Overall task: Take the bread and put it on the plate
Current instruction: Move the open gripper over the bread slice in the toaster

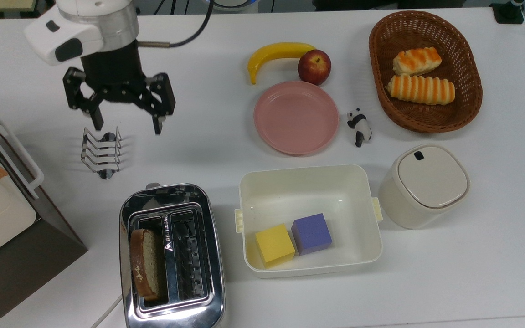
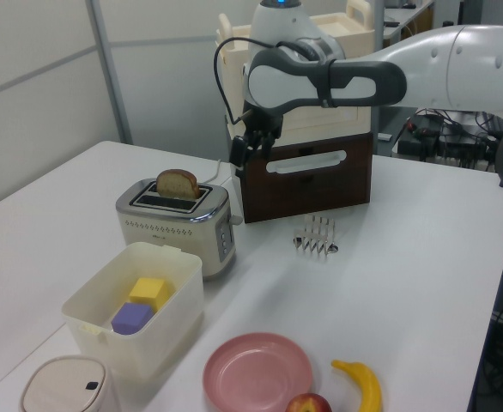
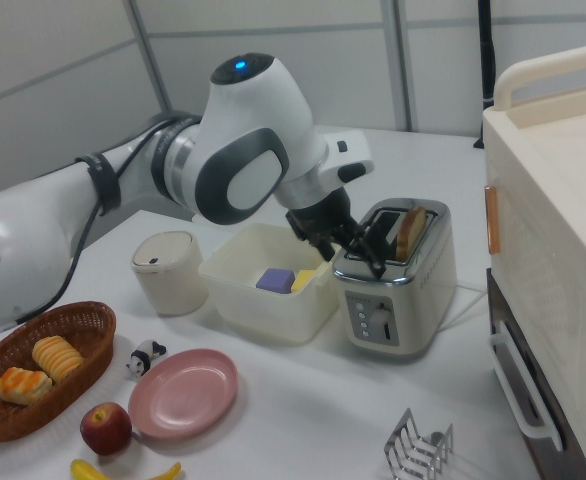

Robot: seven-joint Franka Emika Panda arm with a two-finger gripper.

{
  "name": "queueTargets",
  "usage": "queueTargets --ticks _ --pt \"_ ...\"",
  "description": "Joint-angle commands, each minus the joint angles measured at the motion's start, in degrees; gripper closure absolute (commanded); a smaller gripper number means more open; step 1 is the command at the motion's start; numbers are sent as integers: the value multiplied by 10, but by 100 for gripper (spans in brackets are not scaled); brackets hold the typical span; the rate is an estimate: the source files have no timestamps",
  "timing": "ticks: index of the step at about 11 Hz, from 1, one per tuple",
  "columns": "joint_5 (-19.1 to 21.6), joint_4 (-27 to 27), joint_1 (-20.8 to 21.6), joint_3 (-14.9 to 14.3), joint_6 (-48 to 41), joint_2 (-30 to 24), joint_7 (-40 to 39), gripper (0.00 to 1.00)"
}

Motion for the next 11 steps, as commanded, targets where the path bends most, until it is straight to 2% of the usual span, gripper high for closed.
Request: queueTargets --ticks 1,7,11 --pt "27 -13 2 0 90 12 32 0" --pt "109 -14 6 12 261 64 59 0" --pt "111 -12 6 19 336 89 59 0"
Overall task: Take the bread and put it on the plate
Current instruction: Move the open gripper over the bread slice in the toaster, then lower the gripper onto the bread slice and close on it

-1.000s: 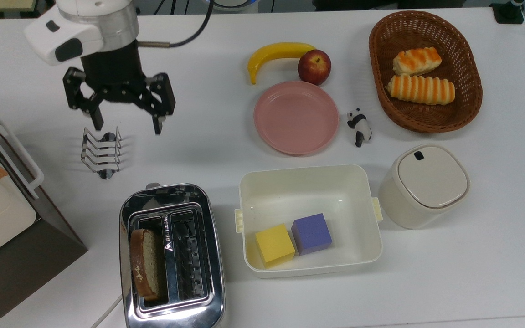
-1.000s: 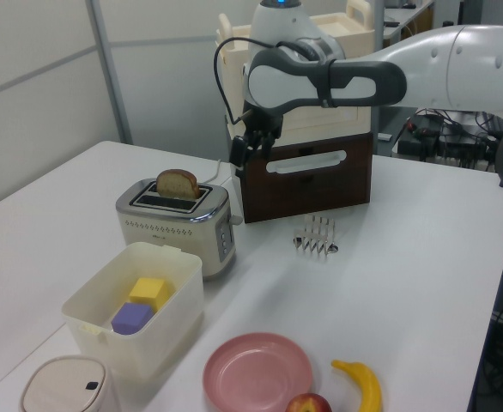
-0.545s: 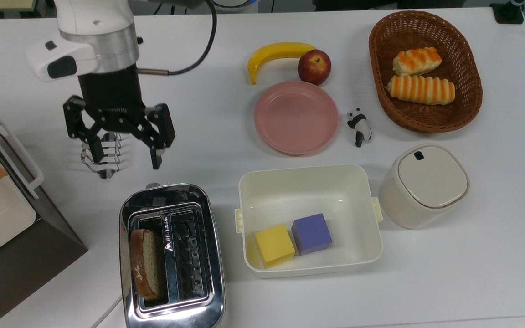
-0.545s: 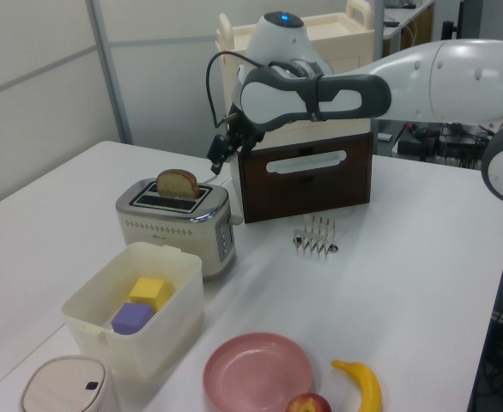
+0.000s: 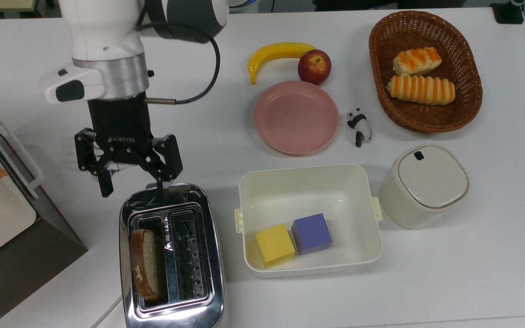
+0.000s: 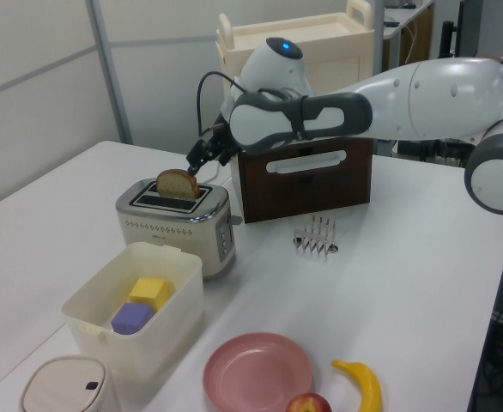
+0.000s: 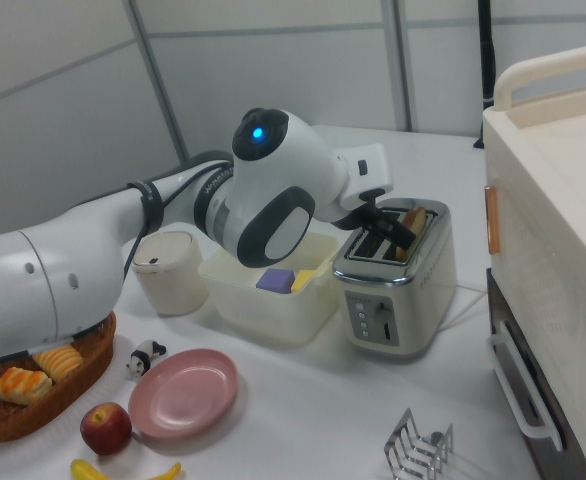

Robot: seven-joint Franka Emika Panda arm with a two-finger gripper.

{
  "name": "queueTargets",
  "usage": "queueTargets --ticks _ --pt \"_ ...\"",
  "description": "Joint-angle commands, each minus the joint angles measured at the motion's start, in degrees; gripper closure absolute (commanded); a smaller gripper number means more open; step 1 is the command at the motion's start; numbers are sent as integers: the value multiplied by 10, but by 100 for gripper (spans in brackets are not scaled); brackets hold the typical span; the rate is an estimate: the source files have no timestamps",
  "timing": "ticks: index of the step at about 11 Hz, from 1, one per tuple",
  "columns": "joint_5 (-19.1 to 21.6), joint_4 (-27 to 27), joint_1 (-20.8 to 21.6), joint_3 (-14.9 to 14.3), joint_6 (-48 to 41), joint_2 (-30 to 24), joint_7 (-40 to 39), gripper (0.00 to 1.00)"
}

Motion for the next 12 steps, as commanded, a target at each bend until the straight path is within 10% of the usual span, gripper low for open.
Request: queueTargets --ticks 1,10,12 --pt "9 -7 4 7 93 19 9 0" --pt "3 -7 4 9 145 55 -46 0" --pt "4 -7 4 17 164 65 -72 17"
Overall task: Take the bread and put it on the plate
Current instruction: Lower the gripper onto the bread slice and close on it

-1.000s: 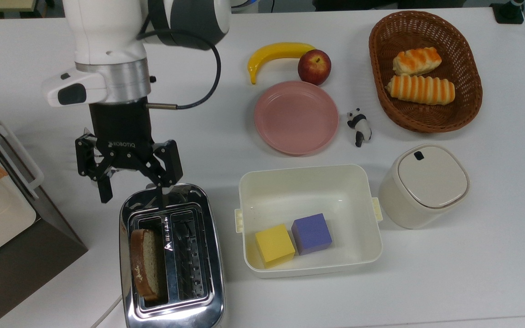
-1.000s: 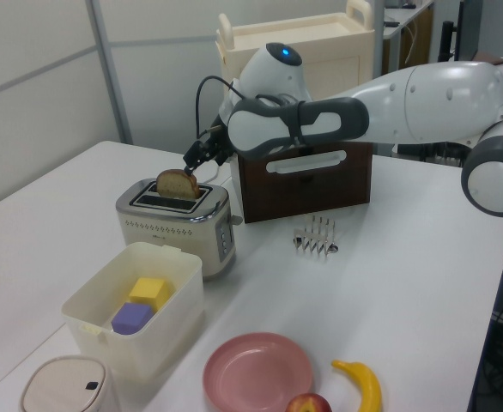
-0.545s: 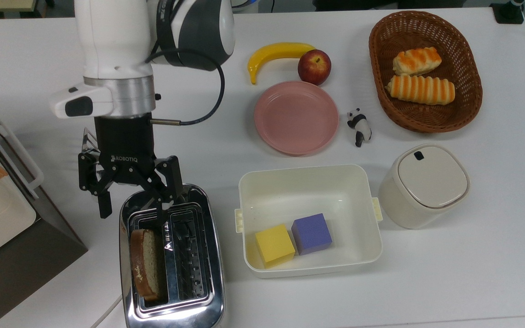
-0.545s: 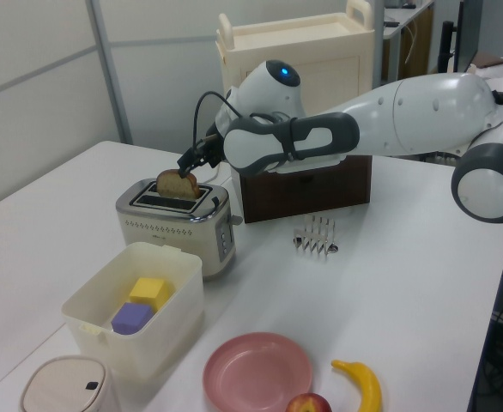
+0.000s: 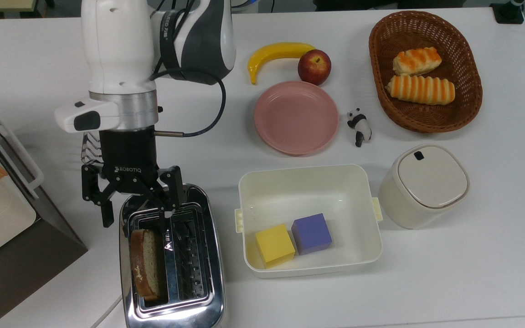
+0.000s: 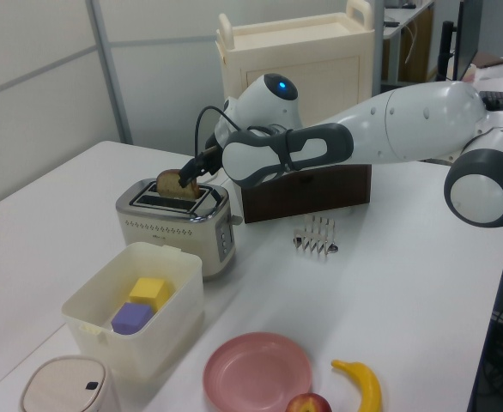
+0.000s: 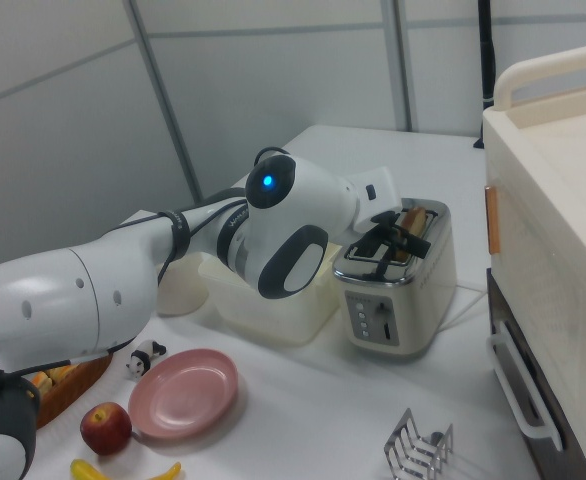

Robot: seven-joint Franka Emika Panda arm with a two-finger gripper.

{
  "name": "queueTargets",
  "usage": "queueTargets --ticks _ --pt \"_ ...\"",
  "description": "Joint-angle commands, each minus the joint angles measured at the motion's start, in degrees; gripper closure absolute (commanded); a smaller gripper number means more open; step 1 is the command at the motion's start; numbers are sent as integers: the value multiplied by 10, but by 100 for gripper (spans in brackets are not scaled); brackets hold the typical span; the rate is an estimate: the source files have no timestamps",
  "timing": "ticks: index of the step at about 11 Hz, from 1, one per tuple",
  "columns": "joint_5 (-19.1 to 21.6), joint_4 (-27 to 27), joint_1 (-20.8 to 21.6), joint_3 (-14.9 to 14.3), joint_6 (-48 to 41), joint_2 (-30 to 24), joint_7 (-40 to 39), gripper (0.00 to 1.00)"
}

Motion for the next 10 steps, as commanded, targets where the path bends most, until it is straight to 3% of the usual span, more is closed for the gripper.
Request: queueTargets --ticks 1,4,7,8,10 --pt "4 -7 4 7 35 5 -36 30" --pt "8 -7 4 9 35 5 -33 66" --pt "11 -6 3 10 35 4 -33 85" --pt "12 -6 2 10 35 3 -33 98" --pt "12 -5 2 10 36 2 -33 100"
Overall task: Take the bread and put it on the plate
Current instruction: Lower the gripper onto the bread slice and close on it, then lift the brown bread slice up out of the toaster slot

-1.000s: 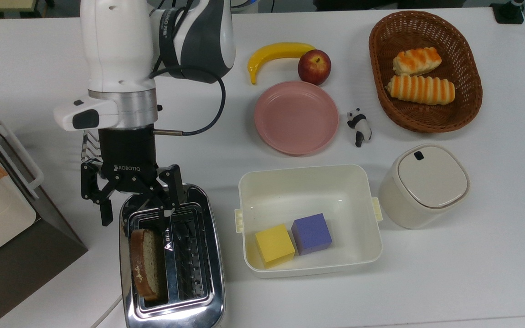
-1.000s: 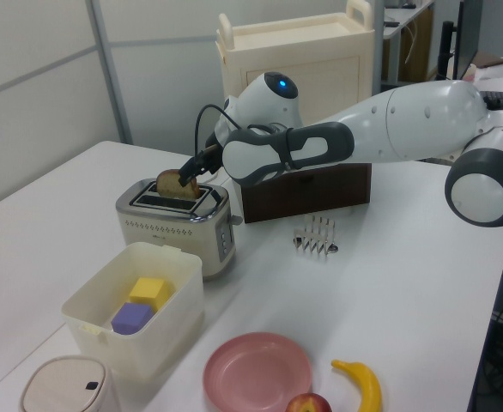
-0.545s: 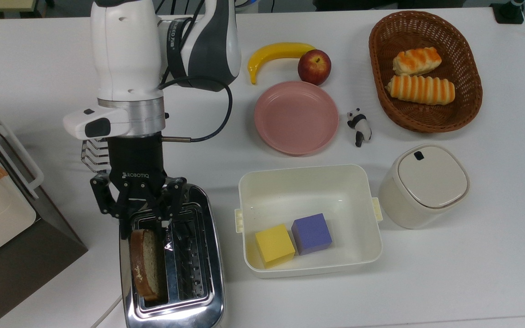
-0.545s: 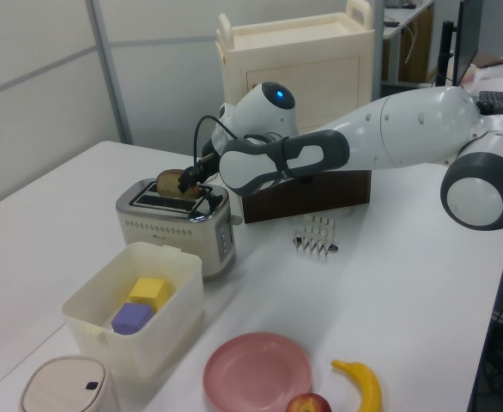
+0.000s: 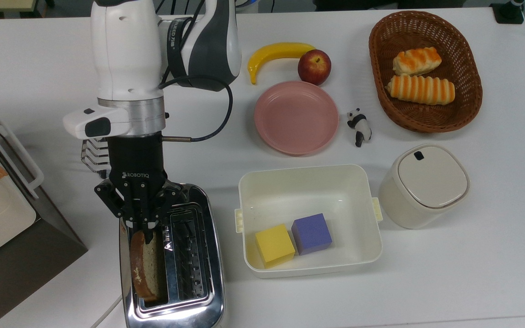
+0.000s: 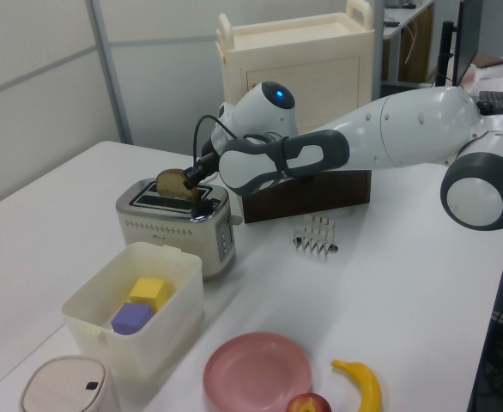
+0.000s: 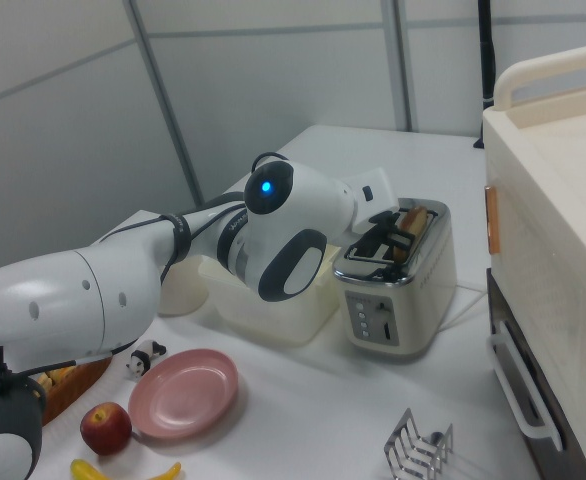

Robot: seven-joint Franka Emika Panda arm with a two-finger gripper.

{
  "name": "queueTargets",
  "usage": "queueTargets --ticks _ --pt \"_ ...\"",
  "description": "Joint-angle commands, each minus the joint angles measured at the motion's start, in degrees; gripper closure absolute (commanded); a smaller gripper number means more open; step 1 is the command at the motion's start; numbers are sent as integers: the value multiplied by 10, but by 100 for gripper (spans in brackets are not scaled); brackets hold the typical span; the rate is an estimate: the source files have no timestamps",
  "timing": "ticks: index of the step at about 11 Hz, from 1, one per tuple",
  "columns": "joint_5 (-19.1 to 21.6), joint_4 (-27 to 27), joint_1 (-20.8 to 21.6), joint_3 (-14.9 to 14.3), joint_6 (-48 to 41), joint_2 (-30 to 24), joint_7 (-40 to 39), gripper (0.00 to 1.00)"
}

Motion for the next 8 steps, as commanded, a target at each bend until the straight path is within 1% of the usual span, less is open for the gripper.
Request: queueTargets --ticks 1,5,8 --pt "11 -7 1 1 14 -10 -12 100" --pt "17 9 -1 1 21 -18 -11 100" --pt "57 9 -1 1 20 -63 -8 100"
